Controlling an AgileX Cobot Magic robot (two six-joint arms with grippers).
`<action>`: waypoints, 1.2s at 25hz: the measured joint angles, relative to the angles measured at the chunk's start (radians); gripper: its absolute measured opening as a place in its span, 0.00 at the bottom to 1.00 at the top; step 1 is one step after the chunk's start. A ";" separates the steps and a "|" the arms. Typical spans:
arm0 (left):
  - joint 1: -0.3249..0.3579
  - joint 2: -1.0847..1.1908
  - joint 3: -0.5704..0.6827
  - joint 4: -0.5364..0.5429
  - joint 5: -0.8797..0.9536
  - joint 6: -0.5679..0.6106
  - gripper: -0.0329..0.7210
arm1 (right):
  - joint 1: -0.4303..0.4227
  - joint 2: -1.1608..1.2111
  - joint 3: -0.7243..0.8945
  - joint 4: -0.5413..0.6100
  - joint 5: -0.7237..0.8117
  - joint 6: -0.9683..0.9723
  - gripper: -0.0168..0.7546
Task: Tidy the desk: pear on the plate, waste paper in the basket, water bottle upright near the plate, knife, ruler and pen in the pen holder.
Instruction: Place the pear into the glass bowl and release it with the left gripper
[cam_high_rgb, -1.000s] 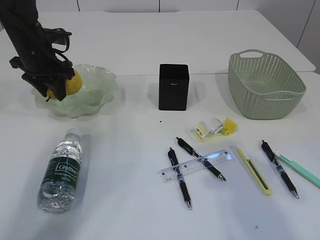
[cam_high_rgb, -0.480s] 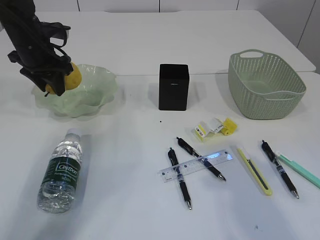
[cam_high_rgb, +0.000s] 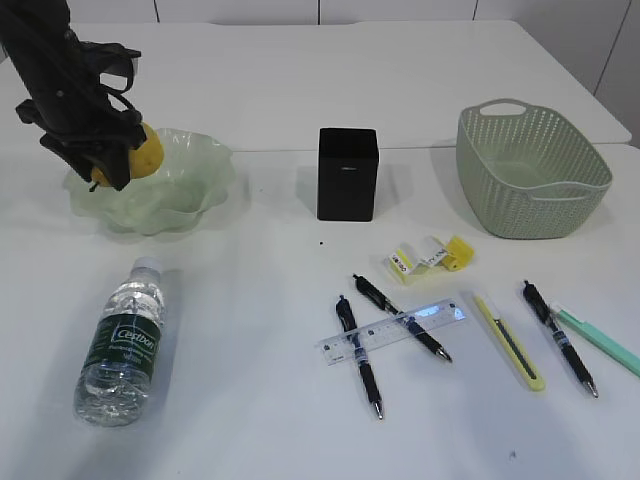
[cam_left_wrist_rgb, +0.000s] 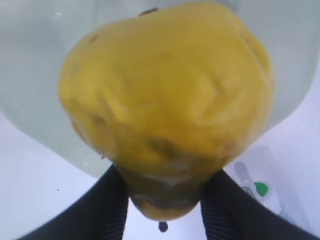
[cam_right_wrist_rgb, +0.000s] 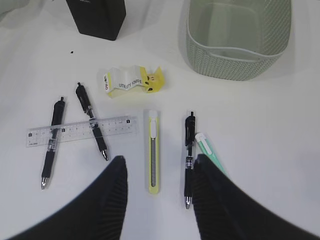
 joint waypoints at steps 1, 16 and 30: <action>0.000 0.000 0.000 0.000 -0.002 0.000 0.45 | 0.000 0.000 0.000 0.000 0.000 0.000 0.44; 0.000 0.013 0.000 0.000 -0.108 0.002 0.45 | 0.000 0.000 0.000 0.000 0.000 0.000 0.44; 0.000 0.043 0.000 -0.002 -0.134 0.002 0.58 | 0.000 0.000 0.000 0.000 0.000 0.000 0.44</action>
